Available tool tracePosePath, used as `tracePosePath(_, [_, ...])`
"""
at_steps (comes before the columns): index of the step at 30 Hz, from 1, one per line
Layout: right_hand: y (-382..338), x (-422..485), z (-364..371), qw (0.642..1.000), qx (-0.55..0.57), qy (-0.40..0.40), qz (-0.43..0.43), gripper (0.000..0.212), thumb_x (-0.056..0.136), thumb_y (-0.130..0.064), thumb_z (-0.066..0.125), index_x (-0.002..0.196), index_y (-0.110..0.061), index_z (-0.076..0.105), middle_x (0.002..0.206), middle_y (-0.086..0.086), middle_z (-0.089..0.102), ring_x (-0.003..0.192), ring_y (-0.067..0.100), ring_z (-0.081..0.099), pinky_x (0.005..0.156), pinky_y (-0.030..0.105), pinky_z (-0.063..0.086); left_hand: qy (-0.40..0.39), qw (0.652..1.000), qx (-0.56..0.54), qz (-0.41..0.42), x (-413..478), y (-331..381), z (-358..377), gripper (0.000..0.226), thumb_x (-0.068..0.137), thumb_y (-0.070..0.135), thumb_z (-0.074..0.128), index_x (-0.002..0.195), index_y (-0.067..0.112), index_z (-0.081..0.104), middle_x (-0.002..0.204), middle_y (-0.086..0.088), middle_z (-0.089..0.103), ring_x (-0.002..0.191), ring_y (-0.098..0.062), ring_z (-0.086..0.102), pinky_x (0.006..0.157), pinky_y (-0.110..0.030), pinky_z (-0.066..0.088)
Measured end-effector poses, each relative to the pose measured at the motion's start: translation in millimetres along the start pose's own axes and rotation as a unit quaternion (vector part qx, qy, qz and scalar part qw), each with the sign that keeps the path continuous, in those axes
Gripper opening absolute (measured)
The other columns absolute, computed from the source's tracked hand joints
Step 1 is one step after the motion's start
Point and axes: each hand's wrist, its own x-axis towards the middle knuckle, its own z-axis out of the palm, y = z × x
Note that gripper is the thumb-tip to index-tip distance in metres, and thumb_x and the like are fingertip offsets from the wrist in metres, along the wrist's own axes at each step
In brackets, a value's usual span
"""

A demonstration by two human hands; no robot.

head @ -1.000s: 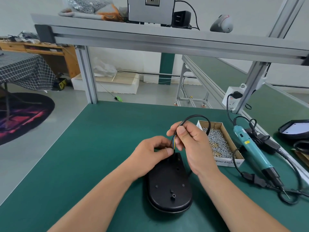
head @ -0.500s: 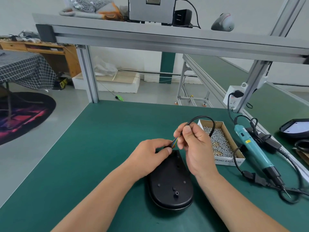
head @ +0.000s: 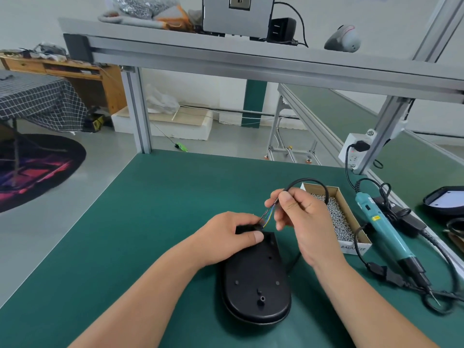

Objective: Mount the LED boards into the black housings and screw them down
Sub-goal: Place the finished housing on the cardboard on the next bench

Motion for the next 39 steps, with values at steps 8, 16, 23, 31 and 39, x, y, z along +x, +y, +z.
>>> tracePosePath(8, [-18,-4,-7,0.814,-0.434,-0.024,-0.386,0.013,0.104,-0.026,0.062,0.108,-0.020,0.072,0.112,-0.009,0.070,0.115,0.019,0.059,0.104,0.037,0.043,0.003,0.997,0.062,0.055,-5,12,-3,0.019,0.094,0.031,0.072,0.095,0.050,0.069,0.076,0.006,0.066,0.069,-0.013,0.058,0.071,-0.035,0.052])
tracePosePath(16, [-13,5,-25,0.797,-0.517,-0.234,-0.204,0.023,0.098,-0.031,0.071,0.121,-0.030,0.074,0.101,-0.014,0.068,0.109,0.014,0.059,0.129,0.046,0.008,0.015,0.972,0.226,-0.054,-13,15,-18,0.063,0.076,0.069,0.056,0.100,0.013,0.066,0.100,-0.004,0.064,0.097,-0.024,0.061,0.087,-0.046,0.055])
tracePosePath(23, [-11,6,-22,0.825,-0.494,-0.205,-0.183,0.025,0.094,-0.036,0.076,0.114,-0.021,0.074,0.093,-0.011,0.069,0.091,0.013,0.052,0.103,0.022,0.026,0.001,0.977,0.174,-0.125,-13,7,-30,0.033,0.084,0.064,0.065,0.092,0.032,0.067,0.090,0.010,0.069,0.087,-0.010,0.065,0.078,-0.034,0.055])
tracePosePath(31, [-5,5,-22,0.856,-0.467,-0.191,-0.109,0.027,0.099,-0.037,0.070,0.124,-0.030,0.070,0.109,-0.013,0.070,0.107,0.016,0.058,0.098,0.038,0.042,0.050,0.973,0.190,-0.125,-13,14,-23,0.026,0.097,0.057,0.061,0.097,0.031,0.059,0.097,0.009,0.069,0.093,-0.015,0.064,0.090,-0.042,0.055])
tracePosePath(39, [5,4,-18,0.894,-0.423,-0.122,-0.090,0.030,0.094,-0.035,0.076,0.123,-0.030,0.070,0.112,-0.023,0.068,0.106,0.000,0.060,0.091,0.023,0.044,0.177,0.978,0.016,-0.111,-6,14,-16,0.032,0.097,0.053,0.068,0.117,0.030,0.059,0.111,0.013,0.066,0.104,-0.004,0.062,0.092,-0.030,0.050])
